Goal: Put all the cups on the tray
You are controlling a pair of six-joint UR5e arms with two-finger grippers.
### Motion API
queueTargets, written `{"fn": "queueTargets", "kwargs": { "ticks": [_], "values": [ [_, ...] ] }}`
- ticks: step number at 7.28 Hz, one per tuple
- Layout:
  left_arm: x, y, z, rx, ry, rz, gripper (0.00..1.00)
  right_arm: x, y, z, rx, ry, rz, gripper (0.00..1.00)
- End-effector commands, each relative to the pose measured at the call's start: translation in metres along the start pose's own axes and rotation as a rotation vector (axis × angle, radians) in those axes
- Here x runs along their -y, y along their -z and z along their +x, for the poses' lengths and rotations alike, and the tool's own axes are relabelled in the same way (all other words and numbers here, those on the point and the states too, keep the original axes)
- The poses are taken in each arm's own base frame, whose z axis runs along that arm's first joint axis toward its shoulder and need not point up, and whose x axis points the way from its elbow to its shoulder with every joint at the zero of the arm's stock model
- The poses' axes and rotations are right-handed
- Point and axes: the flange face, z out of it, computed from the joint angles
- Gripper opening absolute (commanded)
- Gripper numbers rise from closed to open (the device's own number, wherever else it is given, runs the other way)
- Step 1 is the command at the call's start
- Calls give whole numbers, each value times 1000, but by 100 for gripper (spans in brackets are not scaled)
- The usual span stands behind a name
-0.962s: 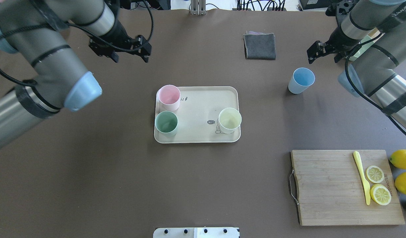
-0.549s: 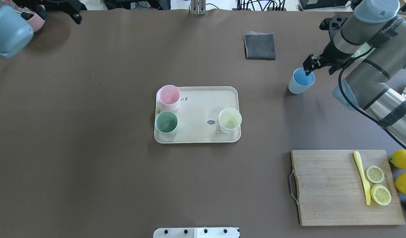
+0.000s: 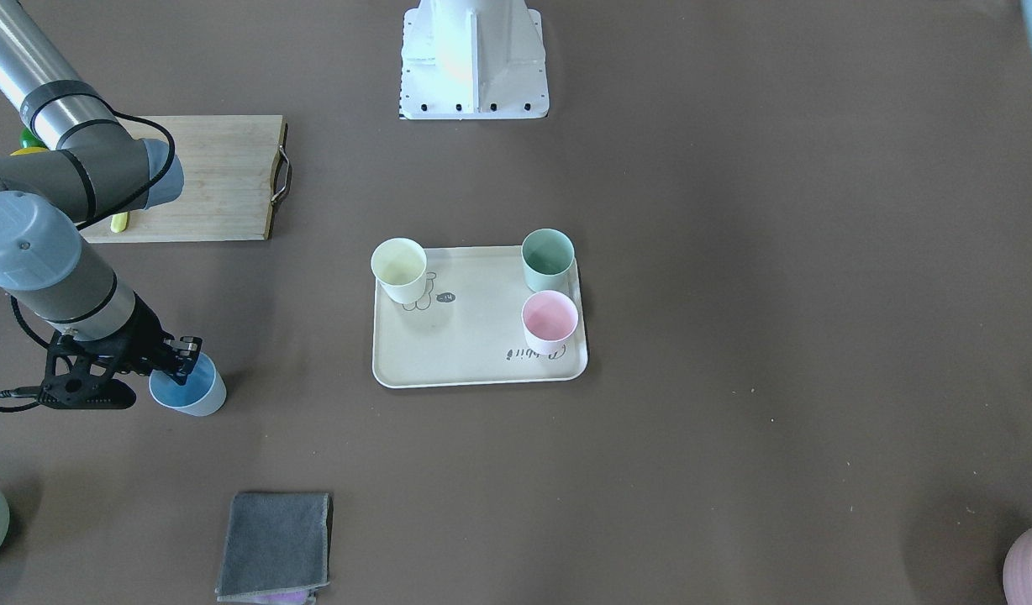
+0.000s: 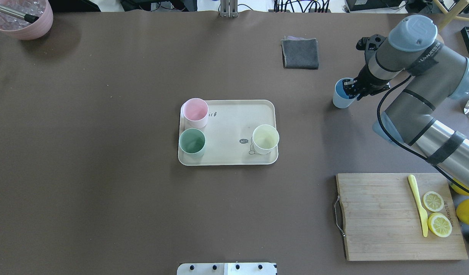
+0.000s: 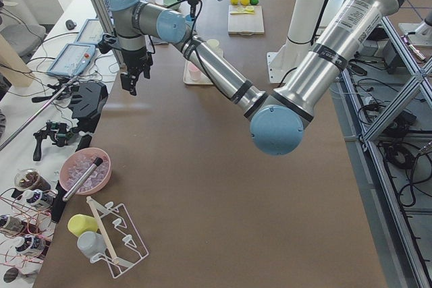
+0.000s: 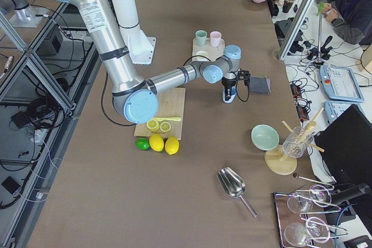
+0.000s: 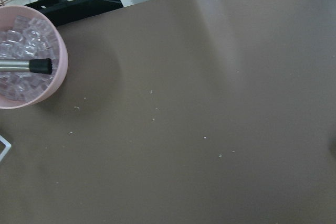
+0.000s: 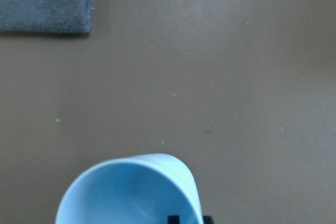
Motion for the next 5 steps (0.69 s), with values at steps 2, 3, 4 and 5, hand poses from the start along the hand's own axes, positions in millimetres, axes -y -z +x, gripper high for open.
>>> {"fn": "queueTargets", "kwargs": {
  "ticks": [2, 3, 4, 5],
  "values": [
    [-55, -23, -120, -17, 100, -53, 98, -6, 85, -69, 63, -108, 20, 0],
    [-84, -45, -146, -8, 133, -75, 98, -9, 105, -113, 96, -177, 19, 0],
    [-110, -66, -160, -20, 172, -99, 98, -24, 110, -165, 132, -240, 8, 0],
    [-133, -79, -170, -31, 185, -114, 98, -41, 107, -208, 140, -263, 19, 0]
  ]
}}
